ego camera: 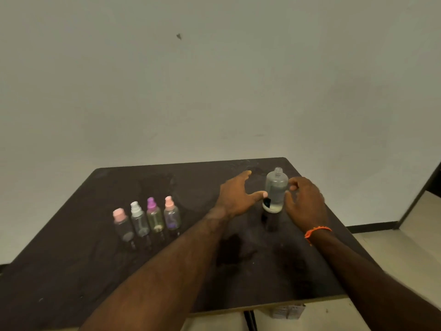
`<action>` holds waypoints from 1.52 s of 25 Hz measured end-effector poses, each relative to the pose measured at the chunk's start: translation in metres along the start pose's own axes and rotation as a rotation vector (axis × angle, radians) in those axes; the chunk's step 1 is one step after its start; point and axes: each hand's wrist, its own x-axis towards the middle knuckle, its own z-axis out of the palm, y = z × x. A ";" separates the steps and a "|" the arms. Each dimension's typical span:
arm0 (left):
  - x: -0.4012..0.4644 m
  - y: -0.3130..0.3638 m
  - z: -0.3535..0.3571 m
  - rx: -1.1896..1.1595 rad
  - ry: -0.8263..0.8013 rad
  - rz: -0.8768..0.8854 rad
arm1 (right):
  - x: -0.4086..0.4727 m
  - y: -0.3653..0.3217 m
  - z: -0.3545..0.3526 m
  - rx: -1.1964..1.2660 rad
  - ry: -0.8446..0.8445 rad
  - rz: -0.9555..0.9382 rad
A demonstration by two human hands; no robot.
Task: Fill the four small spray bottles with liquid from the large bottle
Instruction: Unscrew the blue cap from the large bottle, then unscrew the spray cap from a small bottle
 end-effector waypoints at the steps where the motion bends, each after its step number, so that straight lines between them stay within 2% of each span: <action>1: -0.011 -0.003 -0.016 0.051 0.026 0.034 | -0.006 -0.012 -0.003 0.000 0.017 -0.058; 4: -0.041 -0.026 -0.067 0.185 0.077 0.108 | -0.027 -0.047 0.009 -0.017 -0.074 -0.212; 8: -0.069 -0.061 -0.128 0.342 0.137 0.066 | -0.051 -0.092 0.043 0.040 -0.181 -0.292; 13: -0.085 -0.089 -0.168 0.673 0.038 0.013 | -0.062 -0.141 0.088 0.055 -0.383 -0.302; 17: -0.082 -0.099 -0.177 0.815 -0.017 0.014 | -0.058 -0.168 0.122 0.095 -0.532 -0.187; 22: -0.080 -0.105 -0.181 0.800 -0.082 0.035 | -0.057 -0.191 0.156 0.148 -0.686 -0.105; 26: -0.085 -0.106 -0.182 0.755 -0.135 0.040 | -0.056 -0.198 0.167 0.152 -0.669 -0.091; 38: -0.130 -0.074 -0.146 0.622 -0.230 0.127 | -0.086 -0.145 0.085 0.092 -0.653 -0.048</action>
